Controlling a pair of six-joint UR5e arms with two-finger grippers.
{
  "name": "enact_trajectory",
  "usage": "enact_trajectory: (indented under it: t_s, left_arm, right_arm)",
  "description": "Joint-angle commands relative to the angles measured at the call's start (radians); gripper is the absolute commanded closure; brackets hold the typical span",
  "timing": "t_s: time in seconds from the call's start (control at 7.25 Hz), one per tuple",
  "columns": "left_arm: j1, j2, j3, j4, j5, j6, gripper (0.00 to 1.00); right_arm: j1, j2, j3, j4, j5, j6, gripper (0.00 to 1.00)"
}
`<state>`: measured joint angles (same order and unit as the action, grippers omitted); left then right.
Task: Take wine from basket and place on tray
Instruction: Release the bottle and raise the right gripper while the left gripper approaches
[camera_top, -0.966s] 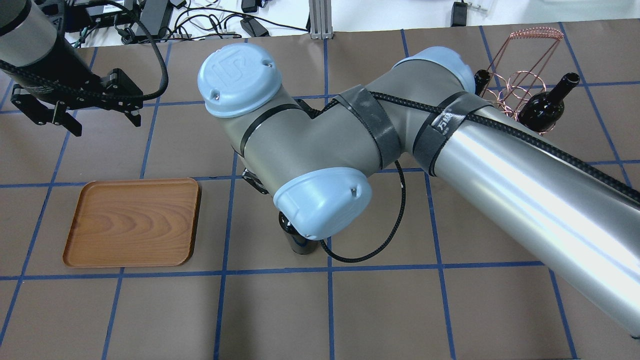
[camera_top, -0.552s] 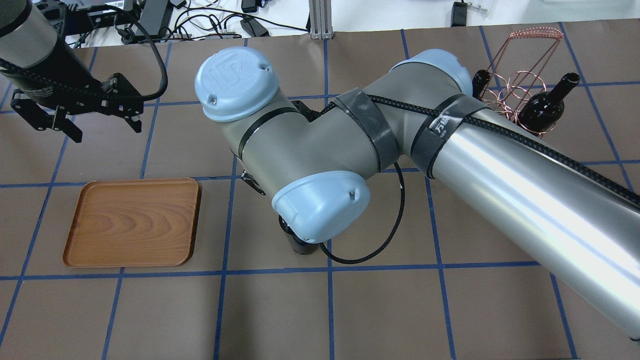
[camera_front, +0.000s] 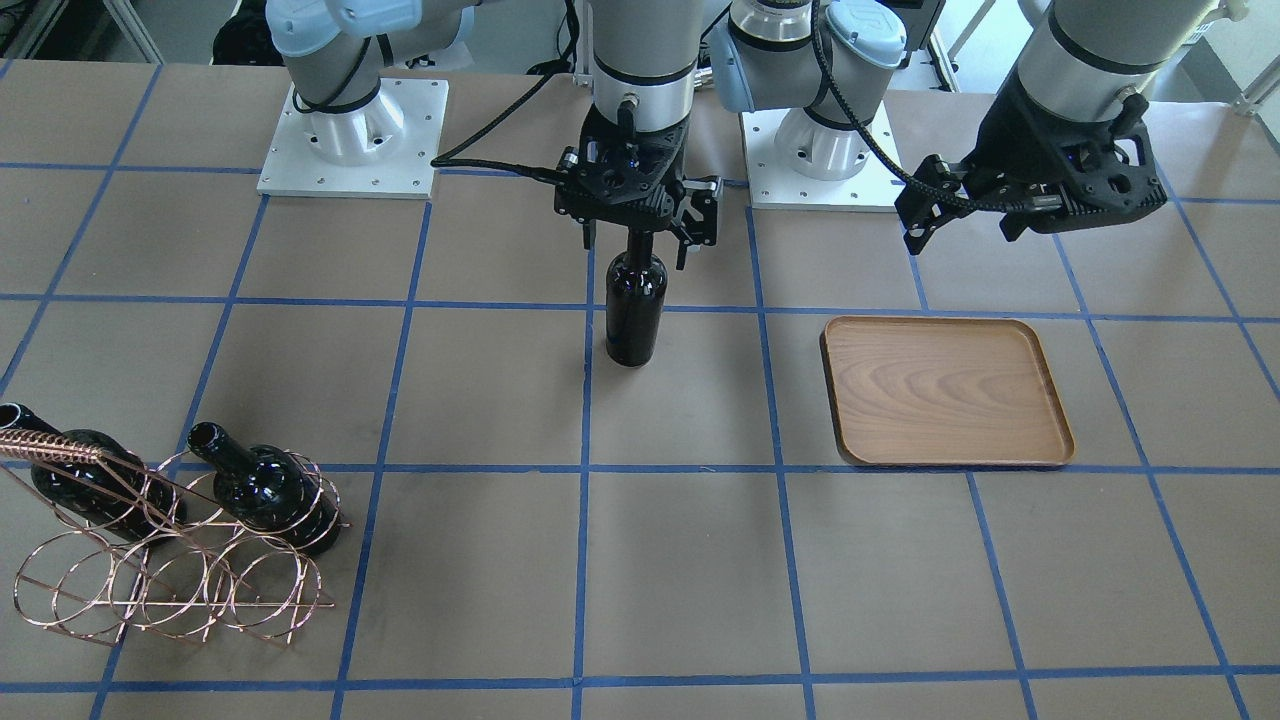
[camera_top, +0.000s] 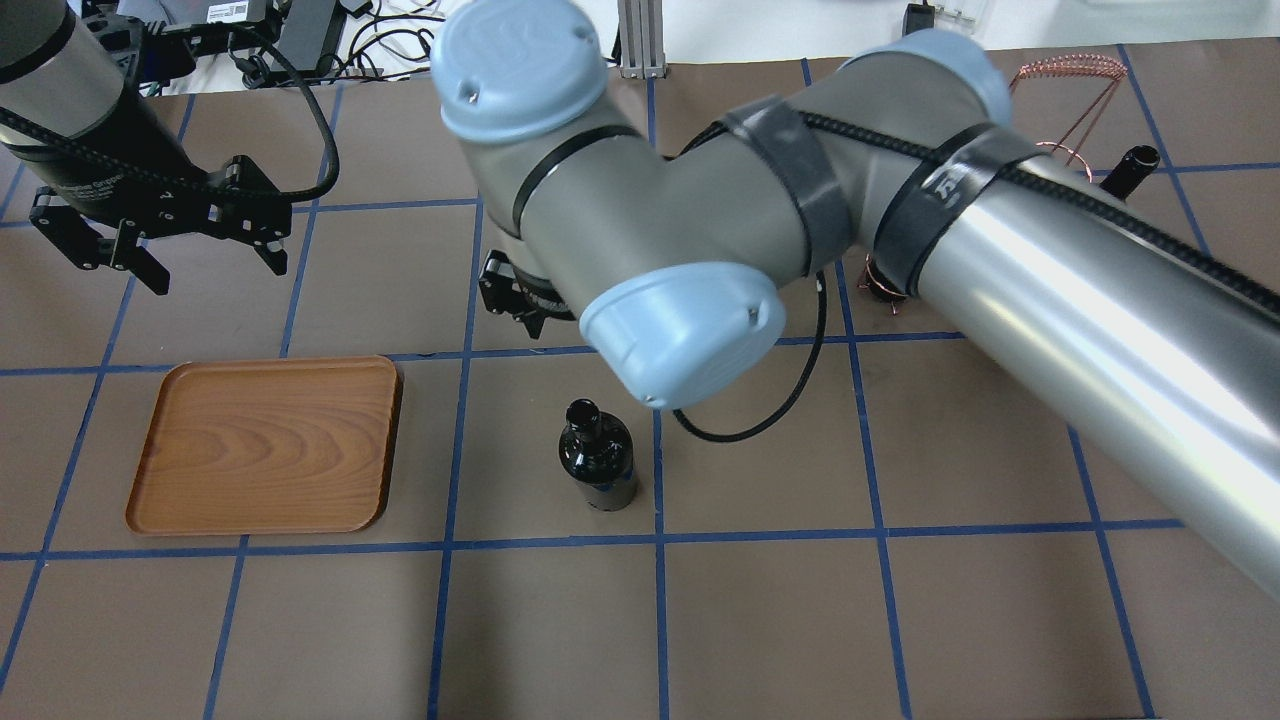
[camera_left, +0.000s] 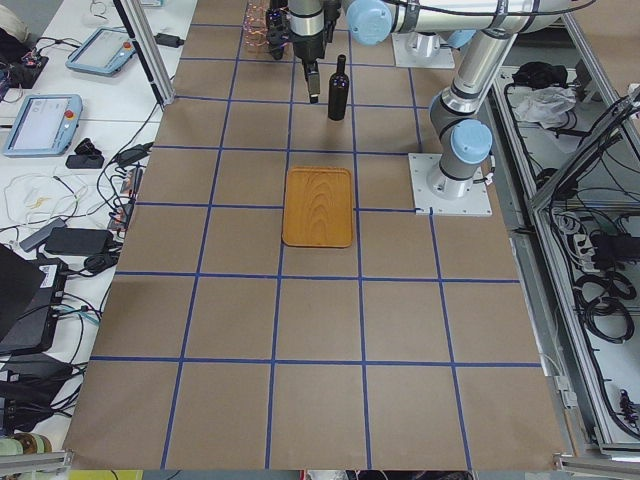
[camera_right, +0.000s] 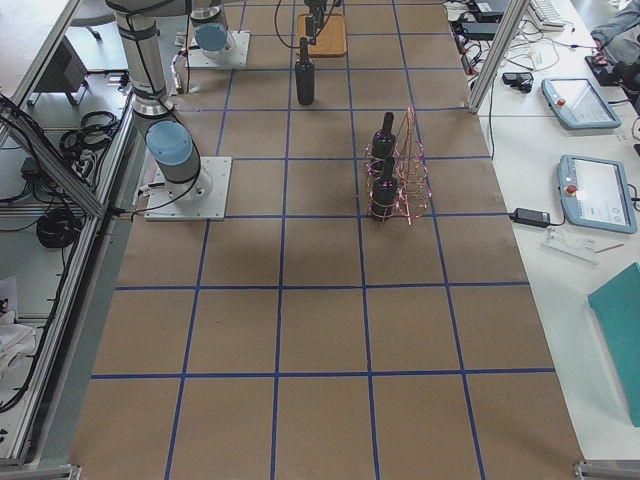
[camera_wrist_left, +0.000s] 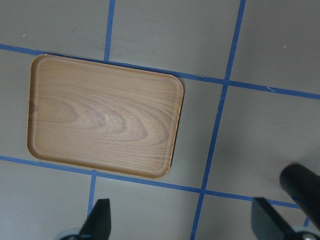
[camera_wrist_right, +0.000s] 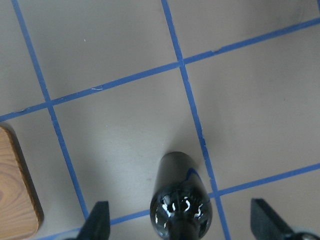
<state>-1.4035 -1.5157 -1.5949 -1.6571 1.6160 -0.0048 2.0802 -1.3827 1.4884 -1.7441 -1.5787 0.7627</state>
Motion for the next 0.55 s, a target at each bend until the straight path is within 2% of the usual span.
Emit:
enact_trajectory:
  t_s: [0.0,0.14,0.28,0.41]
  left_arm:
    - [-0.011,0.002,-0.002,0.009,0.015,-0.001,0.0]
    - [-0.028,0.002,-0.003,0.014,-0.004,-0.018,0.0]
    - [-0.072,0.006,-0.004,0.013,-0.049,-0.02,0.0]
    - [-0.137,-0.003,-0.004,0.016,-0.047,-0.024,0.0]
  right_arm:
    - [-0.241,-0.114,-0.056,0.195,-0.006,-0.338,0.0]
    - [-0.372,-0.157,-0.056,0.277,-0.007,-0.525,0.0]
    - [-0.465,-0.203,-0.056,0.287,-0.026,-0.622,0.0]
    - [-0.495,-0.244,-0.054,0.297,-0.088,-0.65,0.0]
